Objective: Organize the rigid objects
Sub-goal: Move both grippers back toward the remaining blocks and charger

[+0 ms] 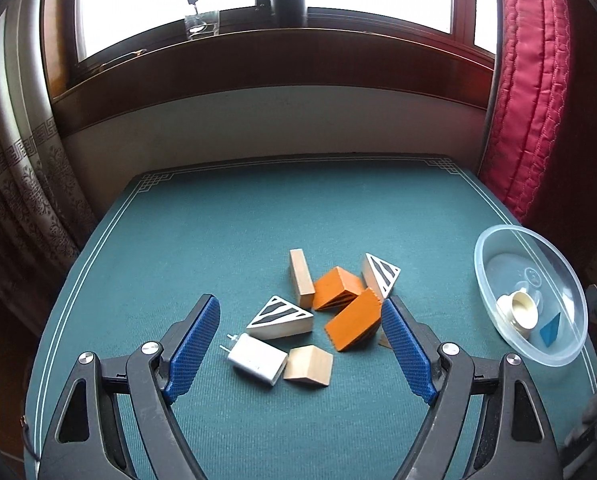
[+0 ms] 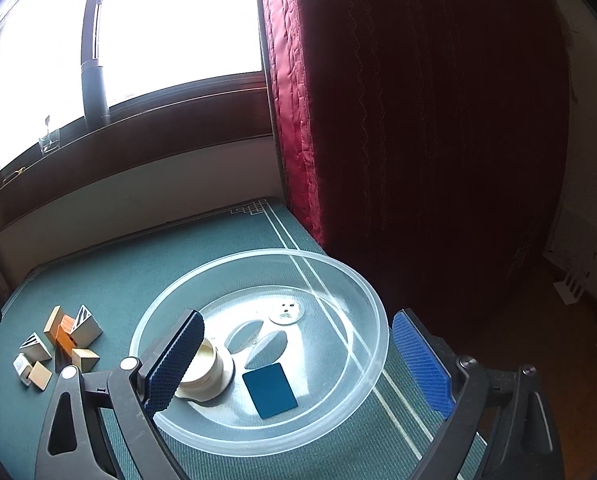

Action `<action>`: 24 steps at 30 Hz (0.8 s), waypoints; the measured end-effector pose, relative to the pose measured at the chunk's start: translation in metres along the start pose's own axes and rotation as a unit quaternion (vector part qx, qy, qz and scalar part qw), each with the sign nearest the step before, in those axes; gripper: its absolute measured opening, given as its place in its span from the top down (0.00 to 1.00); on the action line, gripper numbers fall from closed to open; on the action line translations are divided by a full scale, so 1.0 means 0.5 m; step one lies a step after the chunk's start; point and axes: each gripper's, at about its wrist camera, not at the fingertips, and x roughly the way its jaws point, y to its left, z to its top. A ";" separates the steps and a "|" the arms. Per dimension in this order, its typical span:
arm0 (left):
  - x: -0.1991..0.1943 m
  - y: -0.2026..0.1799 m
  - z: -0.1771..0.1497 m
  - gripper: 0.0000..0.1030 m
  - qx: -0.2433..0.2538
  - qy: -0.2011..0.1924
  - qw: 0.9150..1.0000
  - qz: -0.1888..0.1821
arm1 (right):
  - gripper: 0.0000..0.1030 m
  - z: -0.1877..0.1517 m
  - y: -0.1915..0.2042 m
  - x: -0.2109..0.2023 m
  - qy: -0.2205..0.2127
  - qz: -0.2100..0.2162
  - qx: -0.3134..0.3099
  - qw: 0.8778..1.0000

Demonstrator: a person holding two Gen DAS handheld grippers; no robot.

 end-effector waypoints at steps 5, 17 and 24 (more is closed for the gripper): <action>0.009 0.031 -0.004 0.19 -0.017 0.006 1.000 0.002 | 0.04 0.012 0.015 -0.013 0.015 0.026 0.005 1.000; 0.029 0.076 -0.016 0.19 -0.033 0.024 0.999 0.009 | 0.03 0.040 0.100 -0.015 0.048 0.115 0.004 0.992; 0.052 0.092 -0.047 0.19 -0.034 0.046 0.998 0.022 | 0.03 0.015 0.167 -0.005 0.068 0.151 -0.015 0.986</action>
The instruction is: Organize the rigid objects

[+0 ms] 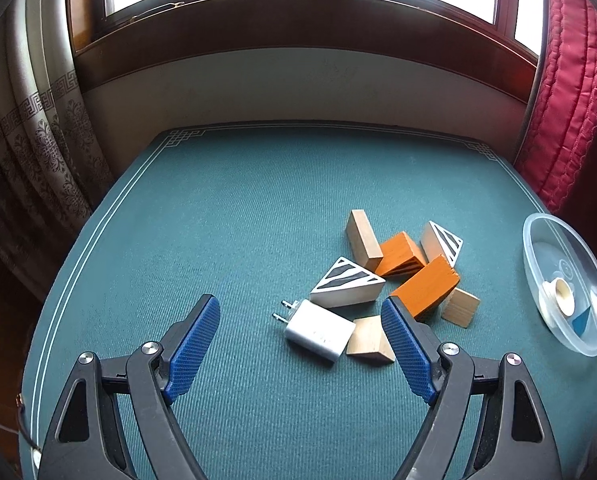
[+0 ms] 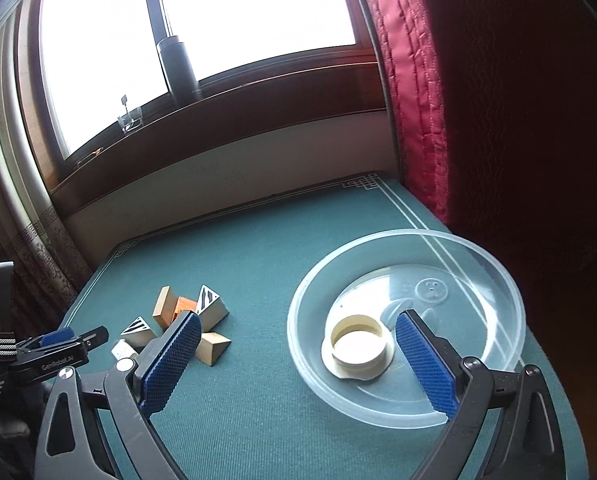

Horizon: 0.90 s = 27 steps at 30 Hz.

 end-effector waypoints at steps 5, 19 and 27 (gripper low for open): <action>0.021 -0.008 -0.011 0.19 0.011 0.012 1.000 0.002 | 0.03 -0.024 0.046 0.019 0.020 0.023 -0.024 0.999; 0.083 0.002 -0.032 0.19 0.015 0.047 0.999 0.000 | 0.03 -0.097 0.120 0.075 0.084 0.065 -0.079 0.991; 0.099 0.003 -0.035 0.19 0.022 0.056 0.998 0.002 | 0.03 -0.107 0.127 0.079 0.092 0.073 -0.089 0.989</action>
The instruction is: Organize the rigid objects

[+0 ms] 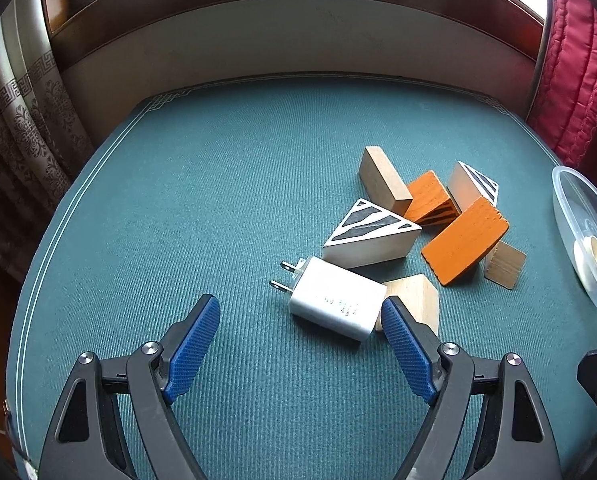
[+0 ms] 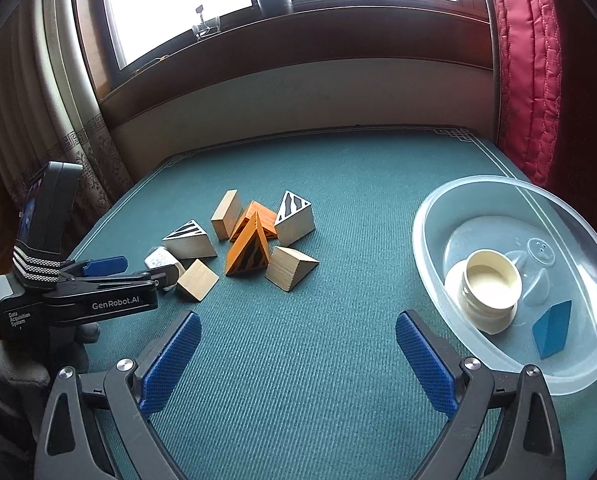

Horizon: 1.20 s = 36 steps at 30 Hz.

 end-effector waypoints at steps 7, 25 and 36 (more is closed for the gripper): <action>0.008 0.008 0.000 0.35 -0.013 0.004 1.000 -0.011 | 0.03 -0.007 0.016 0.005 0.012 0.006 -0.014 1.000; -0.063 0.059 0.018 0.61 -0.061 -0.040 0.997 -0.007 | 0.13 0.000 0.143 0.063 0.075 0.066 -0.148 0.984; -0.057 0.081 0.021 0.61 -0.074 -0.031 0.997 -0.015 | 0.32 0.051 0.177 0.153 0.101 0.098 -0.168 0.976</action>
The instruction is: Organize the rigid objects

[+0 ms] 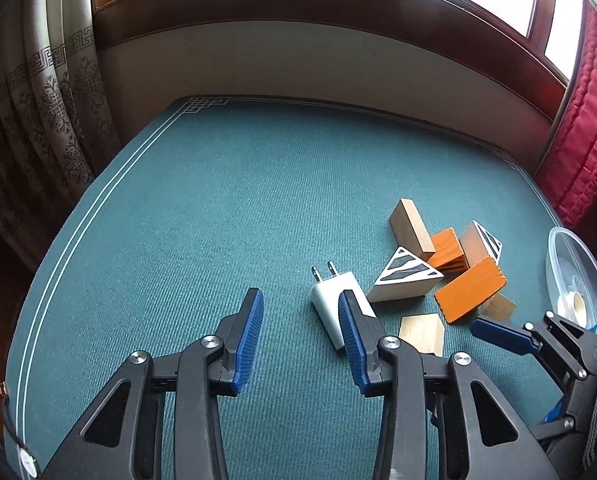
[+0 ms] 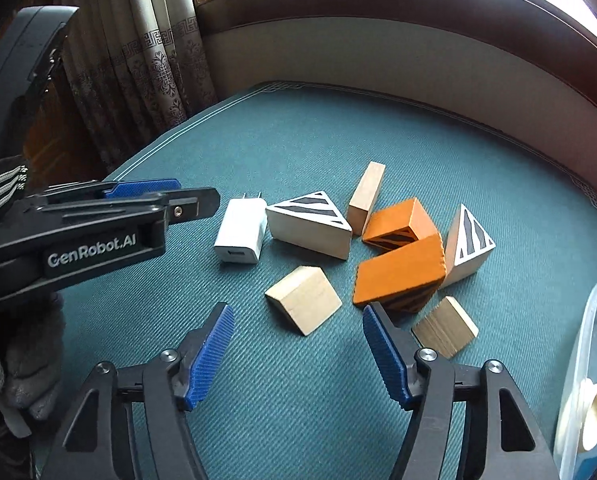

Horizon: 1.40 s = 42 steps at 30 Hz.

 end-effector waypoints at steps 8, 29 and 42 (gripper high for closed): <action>0.007 0.012 0.004 0.59 -0.008 0.007 1.000 -0.001 | 0.43 0.019 0.003 0.028 0.010 0.012 -0.020 1.000; 0.038 -0.046 -0.016 0.34 0.085 0.005 0.996 -0.012 | 0.57 -0.051 0.002 -0.025 0.011 0.010 -0.002 1.000; 0.059 -0.058 -0.031 0.30 0.133 0.001 0.991 0.016 | 0.57 -0.057 -0.006 -0.028 0.008 0.021 0.010 1.000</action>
